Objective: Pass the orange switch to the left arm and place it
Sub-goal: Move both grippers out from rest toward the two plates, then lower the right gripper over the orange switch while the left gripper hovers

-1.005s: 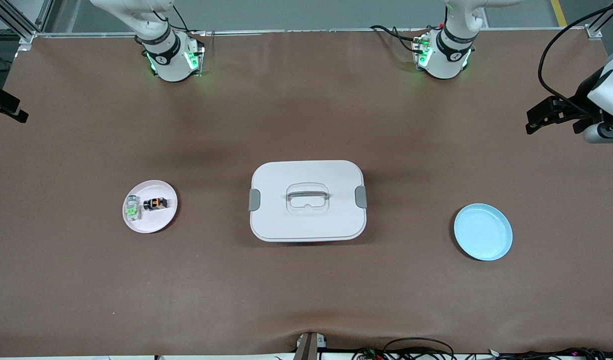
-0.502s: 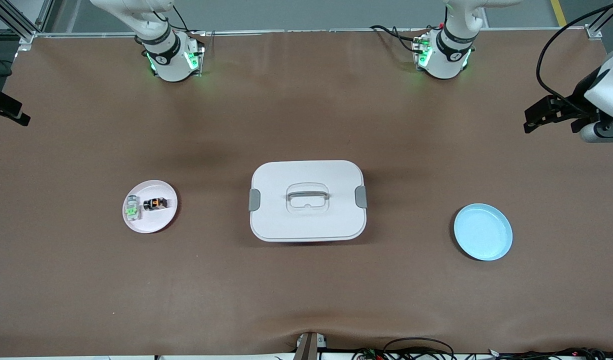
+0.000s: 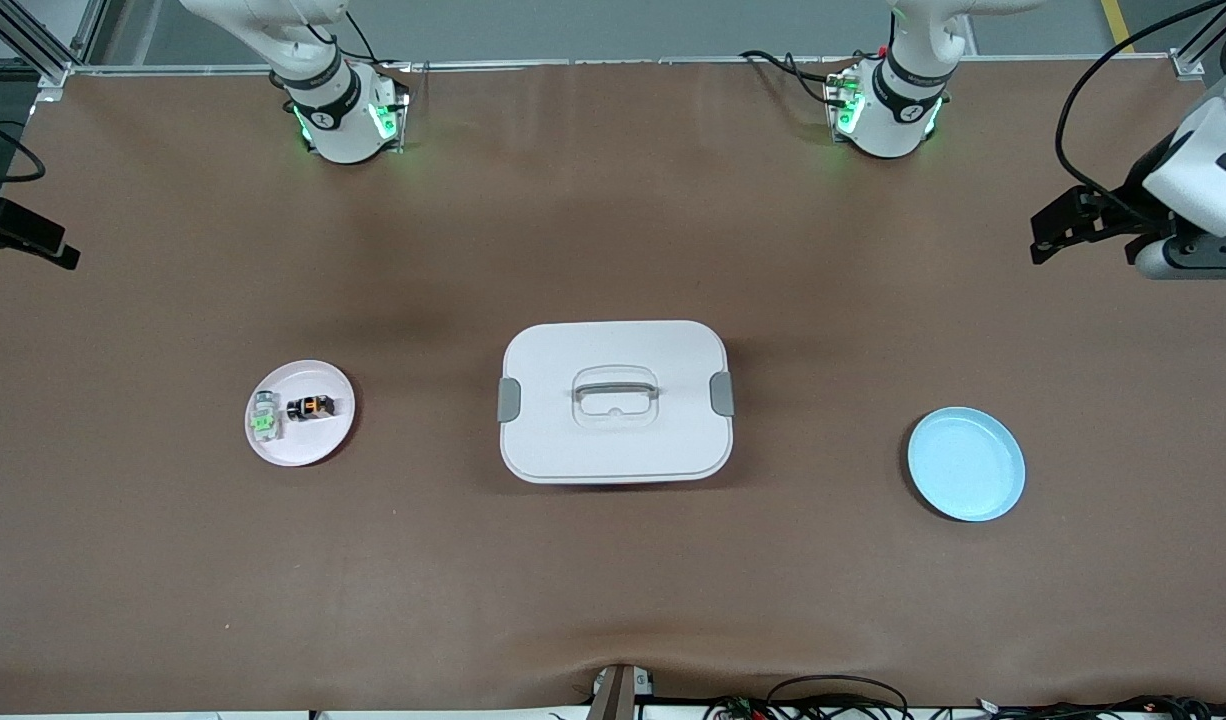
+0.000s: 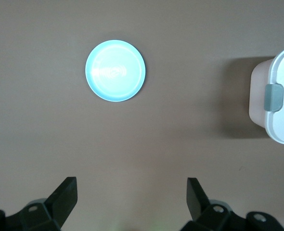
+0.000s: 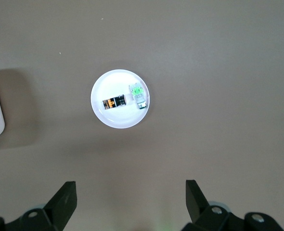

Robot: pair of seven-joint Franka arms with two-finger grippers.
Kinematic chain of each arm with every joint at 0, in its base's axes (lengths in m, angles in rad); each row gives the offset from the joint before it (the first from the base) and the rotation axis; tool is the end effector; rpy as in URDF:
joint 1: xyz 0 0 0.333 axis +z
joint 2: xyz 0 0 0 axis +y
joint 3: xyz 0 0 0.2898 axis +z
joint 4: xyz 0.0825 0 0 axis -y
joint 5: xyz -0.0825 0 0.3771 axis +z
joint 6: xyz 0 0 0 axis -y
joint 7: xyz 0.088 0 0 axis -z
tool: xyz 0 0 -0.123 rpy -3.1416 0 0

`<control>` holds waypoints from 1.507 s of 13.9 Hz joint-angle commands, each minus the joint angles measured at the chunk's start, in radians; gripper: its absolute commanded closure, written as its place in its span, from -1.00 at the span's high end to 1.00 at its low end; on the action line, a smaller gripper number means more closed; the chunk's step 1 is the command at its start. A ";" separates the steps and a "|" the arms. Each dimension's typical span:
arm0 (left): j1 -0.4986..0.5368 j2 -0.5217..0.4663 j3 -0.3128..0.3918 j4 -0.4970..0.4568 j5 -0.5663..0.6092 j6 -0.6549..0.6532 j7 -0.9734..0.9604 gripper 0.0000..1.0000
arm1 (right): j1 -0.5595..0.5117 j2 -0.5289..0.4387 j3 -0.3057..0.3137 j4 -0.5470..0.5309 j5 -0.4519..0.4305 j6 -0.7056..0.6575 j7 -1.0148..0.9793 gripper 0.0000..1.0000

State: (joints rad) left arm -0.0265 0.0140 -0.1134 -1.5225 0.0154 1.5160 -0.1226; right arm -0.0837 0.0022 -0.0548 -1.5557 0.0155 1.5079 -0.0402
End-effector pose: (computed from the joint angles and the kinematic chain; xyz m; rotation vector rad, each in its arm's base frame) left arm 0.5410 -0.0738 0.5923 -3.1250 0.0260 0.0288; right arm 0.5360 -0.0727 0.5827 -3.1172 0.1524 0.0756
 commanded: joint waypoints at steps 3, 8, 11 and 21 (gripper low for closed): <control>-0.004 0.018 -0.031 -0.004 0.000 0.020 -0.068 1.00 | -0.004 -0.011 0.007 -0.119 0.006 0.086 0.005 1.00; -0.033 0.084 -0.031 0.002 -0.003 0.079 -0.086 1.00 | 0.027 -0.013 0.007 -0.251 0.047 0.179 -0.001 1.00; -0.033 0.145 -0.031 0.004 -0.006 0.151 -0.112 1.00 | 0.045 -0.013 0.007 -0.303 0.047 0.235 -0.001 1.00; -0.036 0.225 -0.034 0.005 -0.242 0.236 -0.350 1.00 | 0.113 -0.001 0.007 -0.564 0.047 0.583 0.002 1.00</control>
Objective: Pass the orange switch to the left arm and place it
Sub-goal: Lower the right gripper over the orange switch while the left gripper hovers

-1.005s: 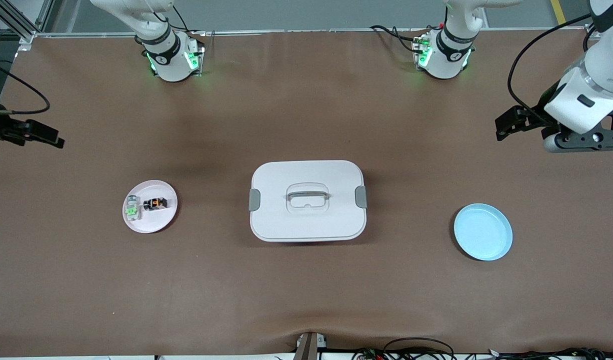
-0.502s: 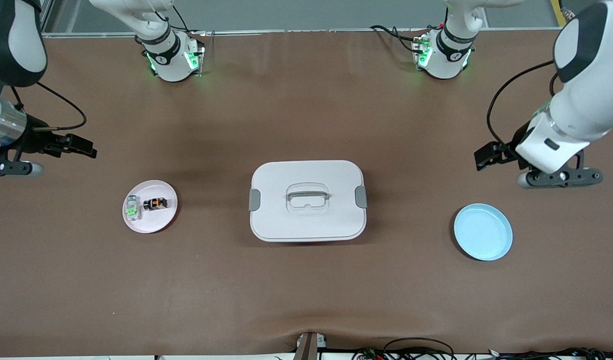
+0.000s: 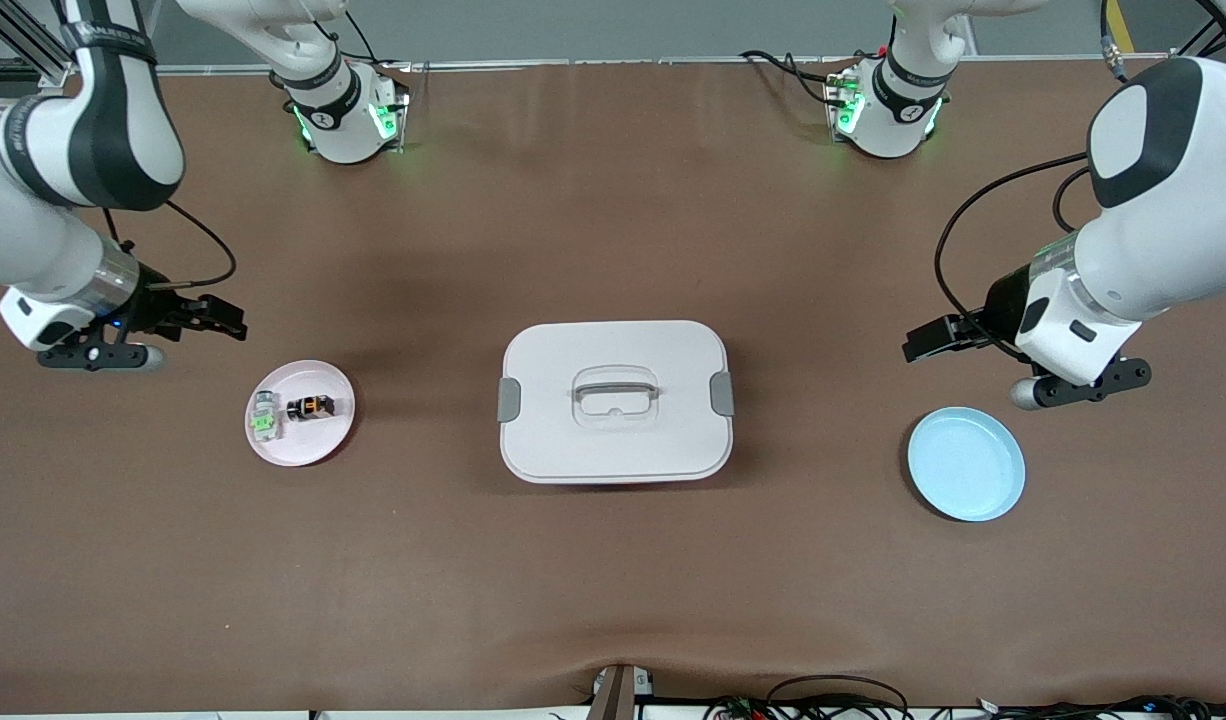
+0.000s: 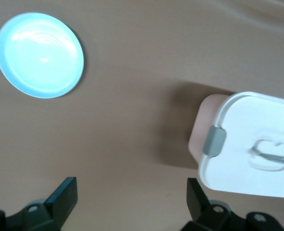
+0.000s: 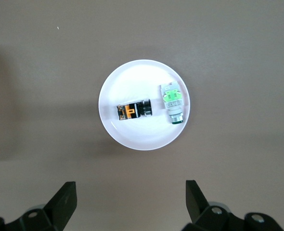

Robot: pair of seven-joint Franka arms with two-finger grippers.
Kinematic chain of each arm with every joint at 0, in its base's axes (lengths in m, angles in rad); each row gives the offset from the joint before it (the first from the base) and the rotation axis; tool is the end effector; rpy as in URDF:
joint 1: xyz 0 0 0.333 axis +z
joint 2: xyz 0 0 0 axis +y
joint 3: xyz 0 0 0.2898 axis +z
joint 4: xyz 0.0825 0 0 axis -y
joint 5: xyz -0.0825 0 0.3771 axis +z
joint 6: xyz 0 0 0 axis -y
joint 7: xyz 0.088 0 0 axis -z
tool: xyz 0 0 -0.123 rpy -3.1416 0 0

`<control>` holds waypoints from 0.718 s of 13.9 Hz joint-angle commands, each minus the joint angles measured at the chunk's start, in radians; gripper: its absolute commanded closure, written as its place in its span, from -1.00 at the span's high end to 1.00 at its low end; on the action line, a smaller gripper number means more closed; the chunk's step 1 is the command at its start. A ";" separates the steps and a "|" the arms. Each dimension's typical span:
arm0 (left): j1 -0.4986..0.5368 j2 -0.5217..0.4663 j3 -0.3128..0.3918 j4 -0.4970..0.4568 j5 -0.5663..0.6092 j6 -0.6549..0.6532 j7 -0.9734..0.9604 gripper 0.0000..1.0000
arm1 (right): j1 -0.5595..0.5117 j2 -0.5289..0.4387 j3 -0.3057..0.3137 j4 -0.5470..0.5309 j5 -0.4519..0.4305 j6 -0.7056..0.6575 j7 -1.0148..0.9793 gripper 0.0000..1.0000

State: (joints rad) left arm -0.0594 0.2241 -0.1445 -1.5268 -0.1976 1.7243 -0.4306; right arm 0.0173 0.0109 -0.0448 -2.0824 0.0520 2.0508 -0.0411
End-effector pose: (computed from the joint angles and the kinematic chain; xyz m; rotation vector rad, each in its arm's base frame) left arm 0.5998 -0.1383 0.4896 2.9052 0.3837 -0.1383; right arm 0.5362 -0.0112 0.3786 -3.0944 0.0176 0.0633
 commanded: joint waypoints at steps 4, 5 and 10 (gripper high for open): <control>-0.043 0.064 -0.012 0.039 -0.117 0.096 -0.133 1.00 | 0.013 0.027 -0.003 -0.073 0.011 0.127 0.003 1.00; -0.057 0.067 -0.013 0.045 -0.117 0.104 -0.176 1.00 | 0.016 0.038 -0.003 -0.091 0.011 0.159 0.001 1.00; -0.069 0.067 -0.010 0.034 -0.105 0.097 -0.223 1.00 | 0.029 0.112 -0.003 -0.108 0.011 0.258 0.003 1.00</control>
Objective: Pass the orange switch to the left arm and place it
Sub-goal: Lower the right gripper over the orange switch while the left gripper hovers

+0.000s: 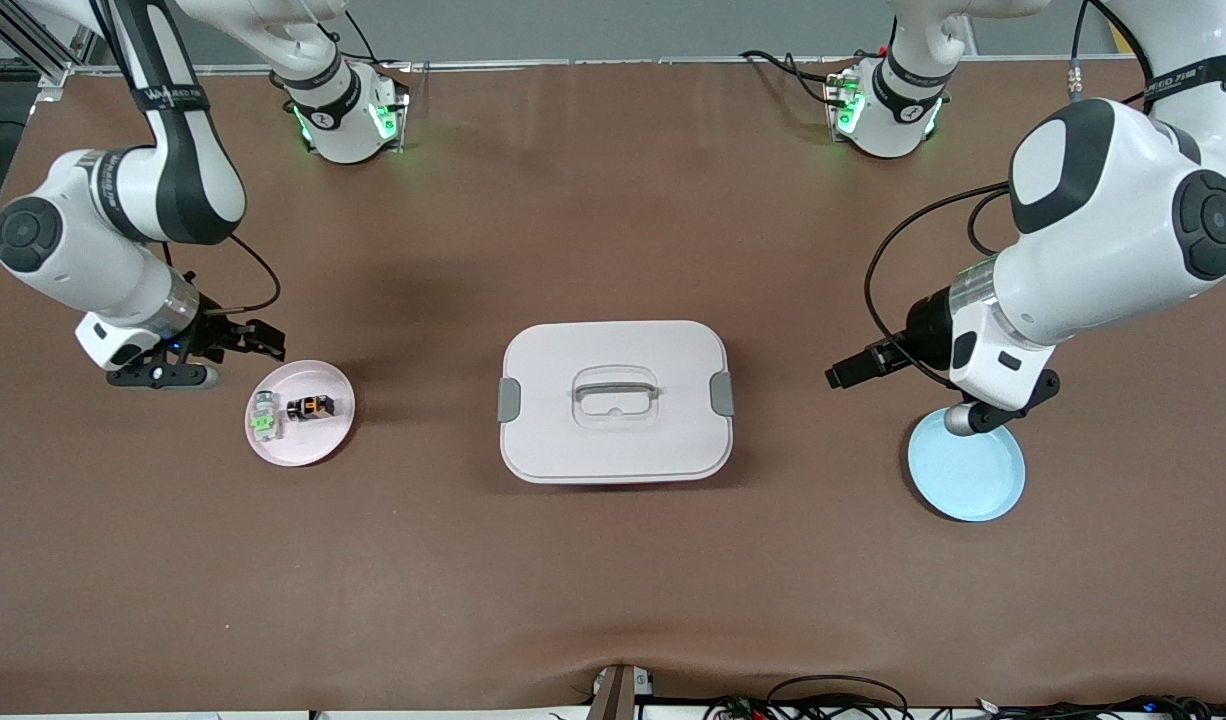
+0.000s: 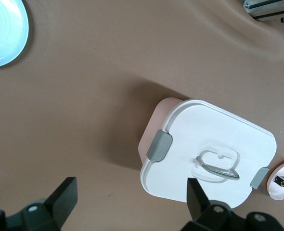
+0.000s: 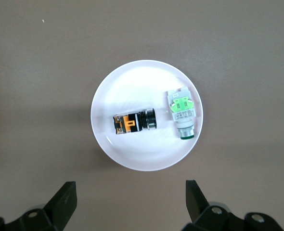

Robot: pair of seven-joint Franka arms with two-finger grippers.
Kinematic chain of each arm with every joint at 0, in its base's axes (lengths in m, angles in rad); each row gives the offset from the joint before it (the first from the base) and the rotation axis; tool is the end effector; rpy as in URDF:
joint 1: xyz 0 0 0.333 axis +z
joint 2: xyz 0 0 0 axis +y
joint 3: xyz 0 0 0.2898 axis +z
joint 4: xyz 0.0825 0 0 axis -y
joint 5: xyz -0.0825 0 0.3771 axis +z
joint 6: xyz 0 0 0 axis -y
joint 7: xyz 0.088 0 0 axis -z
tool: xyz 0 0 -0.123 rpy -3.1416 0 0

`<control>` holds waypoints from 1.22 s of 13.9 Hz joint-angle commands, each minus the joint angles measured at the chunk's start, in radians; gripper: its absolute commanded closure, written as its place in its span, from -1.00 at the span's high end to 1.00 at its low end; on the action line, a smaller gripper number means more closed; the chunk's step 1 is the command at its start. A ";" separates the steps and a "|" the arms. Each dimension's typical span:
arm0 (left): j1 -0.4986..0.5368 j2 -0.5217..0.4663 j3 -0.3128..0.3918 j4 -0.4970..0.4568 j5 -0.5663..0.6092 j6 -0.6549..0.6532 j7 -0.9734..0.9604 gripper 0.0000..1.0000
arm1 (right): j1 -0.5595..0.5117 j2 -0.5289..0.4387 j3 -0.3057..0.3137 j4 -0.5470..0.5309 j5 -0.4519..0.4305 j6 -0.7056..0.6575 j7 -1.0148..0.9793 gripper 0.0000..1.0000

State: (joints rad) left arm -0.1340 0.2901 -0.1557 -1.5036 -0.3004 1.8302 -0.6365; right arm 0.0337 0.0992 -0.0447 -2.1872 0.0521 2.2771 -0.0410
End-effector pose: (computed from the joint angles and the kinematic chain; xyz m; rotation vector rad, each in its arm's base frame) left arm 0.6091 -0.2006 0.4719 2.7552 0.5961 -0.1639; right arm 0.5364 -0.0040 0.3043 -3.1063 0.0059 0.0128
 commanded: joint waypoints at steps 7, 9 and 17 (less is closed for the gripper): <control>0.017 0.000 0.001 0.010 0.006 -0.016 0.000 1.00 | 0.022 0.163 -0.003 -0.002 0.011 0.179 0.001 1.00; 0.017 -0.002 0.001 0.010 0.006 -0.016 0.000 1.00 | 0.023 0.198 -0.003 -0.002 0.009 0.226 0.001 1.00; 0.022 -0.005 0.005 0.011 0.006 -0.020 0.001 1.00 | 0.031 0.295 -0.003 0.014 0.009 0.338 0.001 1.00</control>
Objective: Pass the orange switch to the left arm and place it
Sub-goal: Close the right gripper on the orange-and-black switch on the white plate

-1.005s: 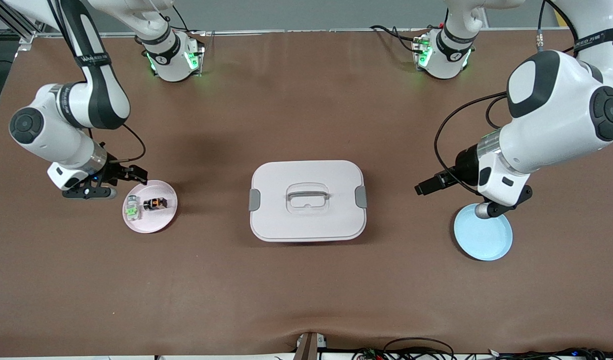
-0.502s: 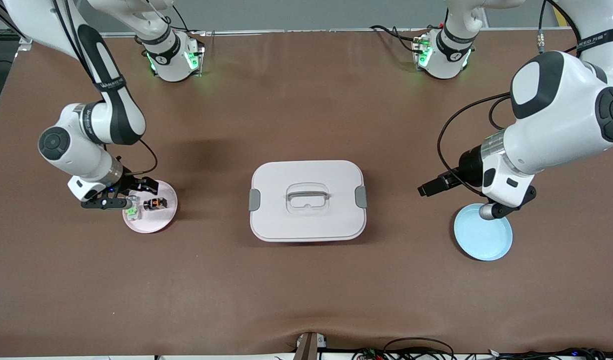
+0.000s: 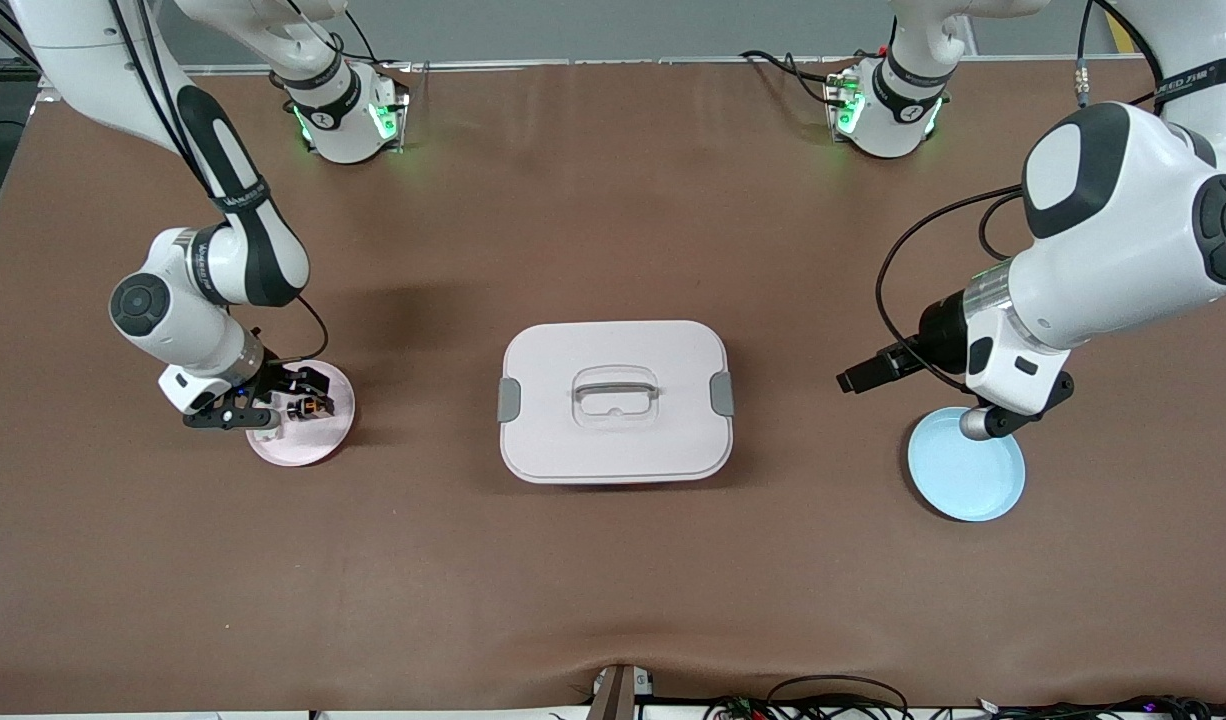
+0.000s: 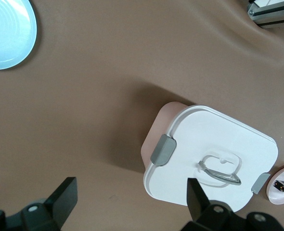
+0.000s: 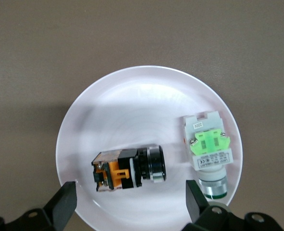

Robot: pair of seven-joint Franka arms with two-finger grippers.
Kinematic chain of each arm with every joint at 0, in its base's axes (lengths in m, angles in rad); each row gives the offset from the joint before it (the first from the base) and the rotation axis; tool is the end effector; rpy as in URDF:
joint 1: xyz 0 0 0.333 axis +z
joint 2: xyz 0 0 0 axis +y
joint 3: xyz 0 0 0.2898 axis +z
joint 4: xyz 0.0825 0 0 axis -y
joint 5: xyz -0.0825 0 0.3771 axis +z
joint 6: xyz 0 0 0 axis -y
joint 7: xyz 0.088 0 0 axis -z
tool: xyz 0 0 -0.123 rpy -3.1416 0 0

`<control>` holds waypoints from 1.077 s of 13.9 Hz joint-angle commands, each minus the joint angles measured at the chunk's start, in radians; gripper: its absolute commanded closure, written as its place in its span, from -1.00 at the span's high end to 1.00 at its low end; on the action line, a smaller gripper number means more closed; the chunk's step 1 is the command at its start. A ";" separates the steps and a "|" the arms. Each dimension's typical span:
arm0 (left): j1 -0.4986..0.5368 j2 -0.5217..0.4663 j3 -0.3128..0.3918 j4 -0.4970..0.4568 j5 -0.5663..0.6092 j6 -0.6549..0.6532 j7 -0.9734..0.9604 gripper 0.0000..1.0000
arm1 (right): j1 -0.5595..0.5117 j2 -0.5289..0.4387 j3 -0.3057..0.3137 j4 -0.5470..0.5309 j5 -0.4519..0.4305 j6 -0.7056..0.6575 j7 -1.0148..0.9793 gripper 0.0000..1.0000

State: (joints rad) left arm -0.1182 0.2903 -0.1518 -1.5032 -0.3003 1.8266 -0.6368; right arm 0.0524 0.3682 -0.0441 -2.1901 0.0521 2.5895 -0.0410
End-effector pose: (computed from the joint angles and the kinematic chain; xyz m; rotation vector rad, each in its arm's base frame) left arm 0.6125 -0.1888 0.4716 2.7507 0.6228 -0.1634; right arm 0.5497 0.0033 0.1844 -3.1295 -0.0134 -0.0501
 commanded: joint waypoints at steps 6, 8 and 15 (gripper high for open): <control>0.008 -0.010 0.008 0.009 0.006 -0.023 0.006 1.00 | 0.023 0.095 -0.003 0.062 0.009 0.070 0.001 1.00; 0.011 -0.010 0.008 0.009 0.006 -0.027 0.006 1.00 | 0.023 0.107 -0.003 0.073 0.009 0.070 0.001 1.00; 0.012 -0.005 0.006 0.011 0.047 -0.027 0.009 1.00 | 0.021 0.118 -0.003 0.067 0.008 0.069 0.000 1.00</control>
State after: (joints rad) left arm -0.1061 0.2902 -0.1459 -1.5007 -0.2802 1.8187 -0.6320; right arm 0.0665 0.4797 -0.0430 -2.1311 0.0521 2.6591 -0.0410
